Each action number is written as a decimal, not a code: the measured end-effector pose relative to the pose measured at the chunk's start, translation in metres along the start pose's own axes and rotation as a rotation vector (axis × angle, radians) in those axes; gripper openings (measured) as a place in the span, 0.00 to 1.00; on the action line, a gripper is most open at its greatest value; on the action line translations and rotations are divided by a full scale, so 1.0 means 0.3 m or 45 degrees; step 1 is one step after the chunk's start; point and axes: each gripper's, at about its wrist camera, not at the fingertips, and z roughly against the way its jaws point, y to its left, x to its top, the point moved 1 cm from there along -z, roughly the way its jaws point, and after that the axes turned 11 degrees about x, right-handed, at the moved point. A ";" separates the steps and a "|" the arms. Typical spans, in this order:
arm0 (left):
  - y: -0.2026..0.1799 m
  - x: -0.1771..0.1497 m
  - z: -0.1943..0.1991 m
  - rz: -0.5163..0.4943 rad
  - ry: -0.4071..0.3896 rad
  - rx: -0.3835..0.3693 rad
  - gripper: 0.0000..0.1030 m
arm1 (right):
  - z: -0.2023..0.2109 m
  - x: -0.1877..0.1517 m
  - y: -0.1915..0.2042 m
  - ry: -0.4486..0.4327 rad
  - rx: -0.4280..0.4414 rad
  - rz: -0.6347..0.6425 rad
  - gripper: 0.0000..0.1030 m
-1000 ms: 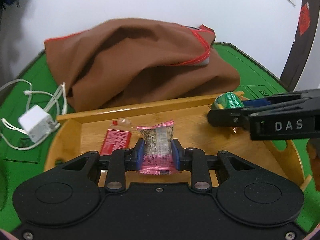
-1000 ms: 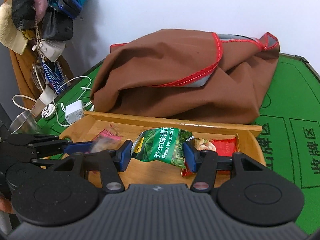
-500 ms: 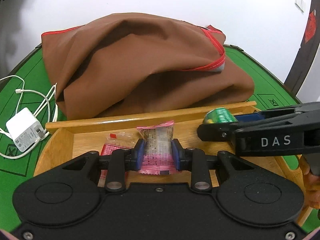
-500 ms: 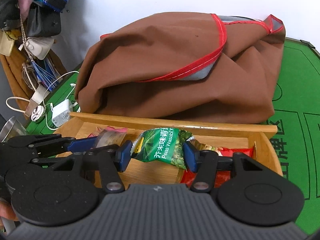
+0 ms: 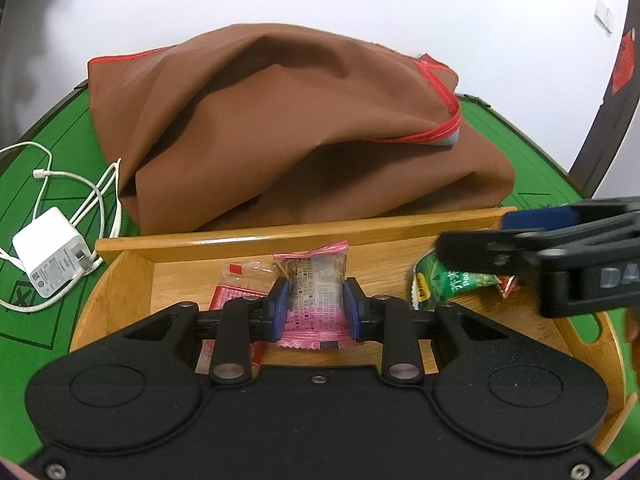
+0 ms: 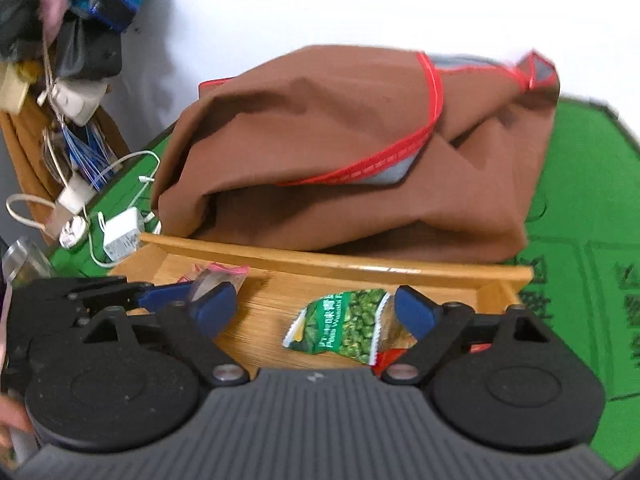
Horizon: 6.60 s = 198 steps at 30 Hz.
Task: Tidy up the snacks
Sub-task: 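Open both tools to release the packets into the tray, then lift both open tools away from the tray, then grasp the white wrapped pastry with the left tool while the right tool grasps the long red stick packet, then carry the white pastry and red stick packet over the bamboo tray with both tools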
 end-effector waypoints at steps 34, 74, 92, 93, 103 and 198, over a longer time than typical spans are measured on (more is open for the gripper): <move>0.026 -0.065 0.273 -0.048 -0.155 0.123 1.00 | 0.234 -0.275 0.046 0.023 -0.018 0.102 1.00; 0.123 -0.527 0.749 -0.040 -0.188 0.010 1.00 | 0.554 -0.631 0.178 -0.015 0.019 0.106 1.00; 0.242 -0.753 0.732 0.053 -0.078 0.066 1.00 | 0.607 -0.824 0.174 -0.026 -0.200 0.142 1.00; 0.244 -0.760 0.731 0.058 -0.073 0.063 1.00 | 0.609 -0.826 0.172 -0.023 -0.205 0.148 1.00; 0.206 -0.783 0.731 0.027 -0.066 0.049 1.00 | 0.583 -0.828 0.156 0.039 -0.181 0.264 1.00; 0.184 -0.309 0.375 -0.016 -0.120 0.048 0.29 | 0.320 -0.328 -0.090 -0.048 0.057 -0.011 0.21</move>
